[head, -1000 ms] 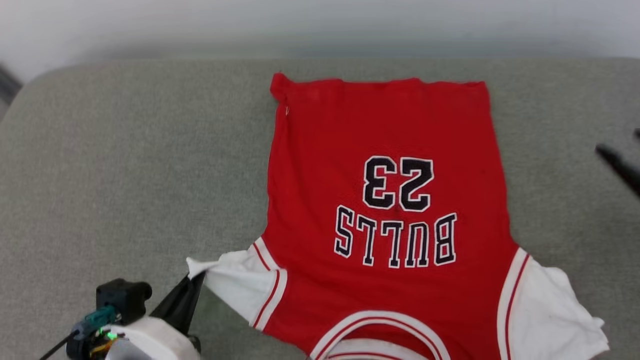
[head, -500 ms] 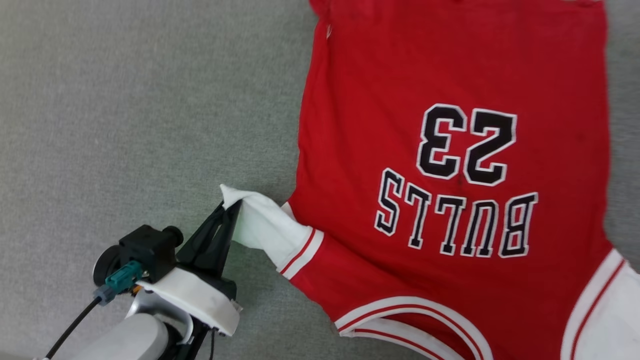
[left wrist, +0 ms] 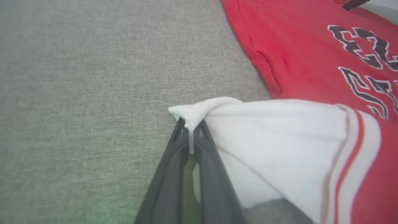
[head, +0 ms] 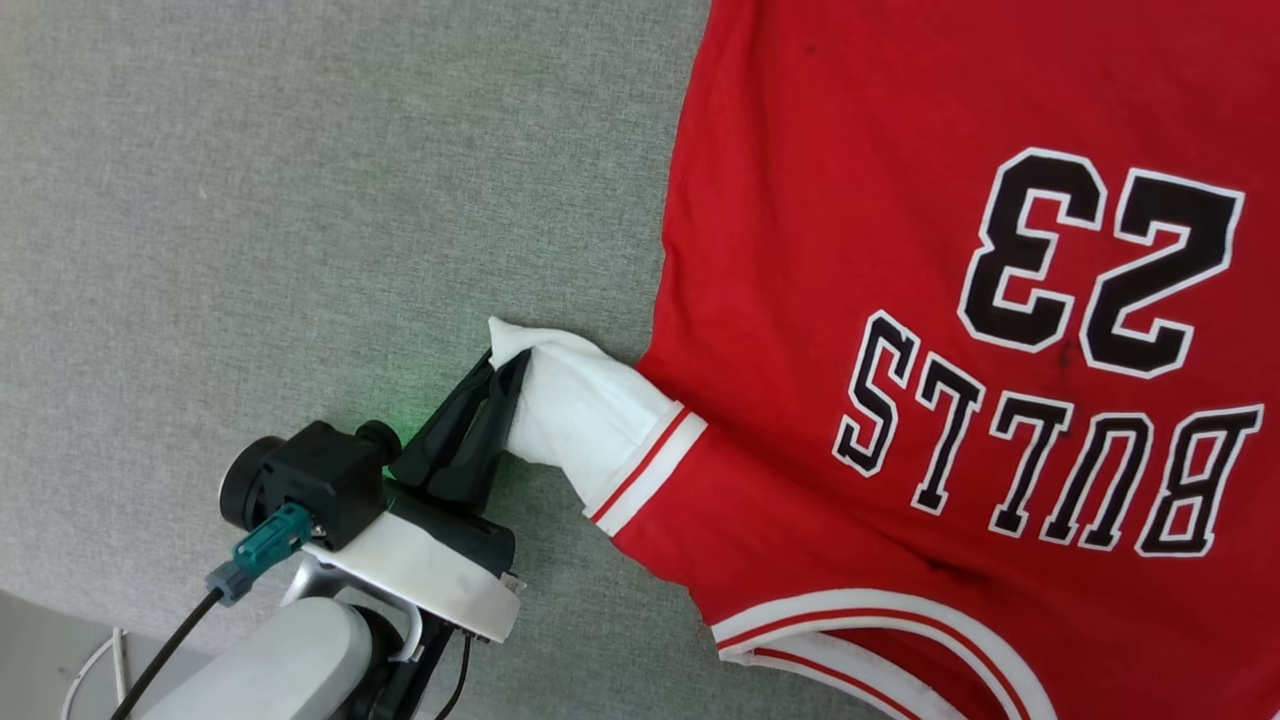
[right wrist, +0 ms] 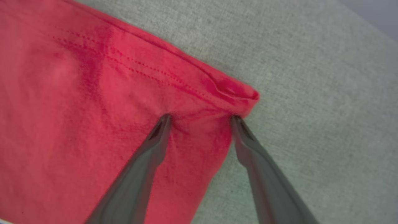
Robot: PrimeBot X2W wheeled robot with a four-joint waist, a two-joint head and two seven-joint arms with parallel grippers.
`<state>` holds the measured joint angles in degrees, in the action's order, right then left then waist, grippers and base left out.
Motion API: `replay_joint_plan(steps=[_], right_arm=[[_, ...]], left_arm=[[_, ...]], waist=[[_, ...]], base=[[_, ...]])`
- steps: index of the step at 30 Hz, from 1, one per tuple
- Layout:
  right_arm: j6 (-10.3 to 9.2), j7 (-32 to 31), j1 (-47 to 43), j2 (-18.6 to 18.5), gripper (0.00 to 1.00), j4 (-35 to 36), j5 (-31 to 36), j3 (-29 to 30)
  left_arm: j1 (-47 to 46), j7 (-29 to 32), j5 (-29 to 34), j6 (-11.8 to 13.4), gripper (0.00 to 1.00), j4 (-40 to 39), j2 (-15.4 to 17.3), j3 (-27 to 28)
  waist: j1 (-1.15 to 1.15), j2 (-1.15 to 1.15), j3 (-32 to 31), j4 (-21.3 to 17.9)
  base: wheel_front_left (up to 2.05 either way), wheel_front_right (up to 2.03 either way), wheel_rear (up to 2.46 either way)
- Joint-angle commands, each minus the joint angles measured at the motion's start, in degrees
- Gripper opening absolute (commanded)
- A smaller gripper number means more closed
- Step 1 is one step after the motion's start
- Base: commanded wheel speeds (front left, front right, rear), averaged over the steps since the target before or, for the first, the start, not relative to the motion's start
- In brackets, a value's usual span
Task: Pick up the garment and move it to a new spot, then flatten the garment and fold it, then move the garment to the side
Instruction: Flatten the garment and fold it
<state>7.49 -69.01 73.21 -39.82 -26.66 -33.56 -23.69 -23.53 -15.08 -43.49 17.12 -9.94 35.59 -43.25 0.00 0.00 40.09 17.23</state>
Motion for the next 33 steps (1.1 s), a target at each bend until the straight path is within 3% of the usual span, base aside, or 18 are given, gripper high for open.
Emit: replay_joint_plan(steps=[1, 3, 4, 5, 12, 16, 28, 33], right_arm=[[-0.01, -0.8, -5.0, 0.7, 1.0, -1.5, -0.4, -1.6], [0.0, -0.9, -6.9, 0.6, 1.0, -1.5, -1.0, -1.7], [0.0, -0.5, -7.2, 0.3, 0.12, -1.2, -0.8, -1.5], [0.0, -0.1, -7.5, 0.2, 0.0, -0.9, -0.9, -1.3], [-0.01, 6.0, -5.1, 0.4, 0.0, 3.4, -3.7, 0.0], [-0.02, 8.4, -8.4, -2.7, 0.0, 7.2, -6.5, -3.5], [-0.02, 15.8, -31.3, -20.5, 0.0, 24.7, -18.9, -8.4], [-0.02, 19.7, -46.2, -24.5, 0.0, 27.4, -22.1, -7.4]], left_arm=[[-0.3, -0.1, 0.5, -0.2, 0.0, 0.1, -0.2, 0.3], [0.2, -0.1, 0.6, -0.3, 0.0, 0.3, -0.3, 0.7], [0.4, -0.1, 0.7, -0.4, 0.0, 0.5, -0.4, 0.8], [0.6, -0.1, 0.7, -0.4, 0.0, 0.7, -0.5, 1.2], [3.4, -0.1, 0.5, -0.7, 0.0, 2.8, 0.1, 2.5], [5.7, -0.1, 0.2, -0.1, 0.0, 3.3, 0.8, 3.4], [14.1, -0.1, -2.0, 2.7, 0.0, 1.6, 4.5, 5.6], [16.6, -0.1, -2.6, 3.7, 0.0, 0.9, 5.3, 6.3]], waist=[[0.0, 0.0, 0.4, 0.2], [0.0, 0.0, 0.2, -0.2], [0.0, 0.0, 0.0, -0.4], [0.0, 0.0, -0.5, -0.6], [0.0, 0.0, -6.7, -3.7], [0.0, 0.0, -11.3, -6.0], [0.0, 0.0, -21.2, -12.7], [0.0, 0.0, -23.0, -14.7]], base=[[0.0, 0.0, 0.0], [0.0, 0.0, 0.0], [0.0, 0.0, 0.0], [0.0, 0.0, 0.0], [0.0, 0.0, 0.0], [0.0, 0.0, 0.0], [0.0, 0.0, 0.0], [0.0, 0.0, 0.0]])
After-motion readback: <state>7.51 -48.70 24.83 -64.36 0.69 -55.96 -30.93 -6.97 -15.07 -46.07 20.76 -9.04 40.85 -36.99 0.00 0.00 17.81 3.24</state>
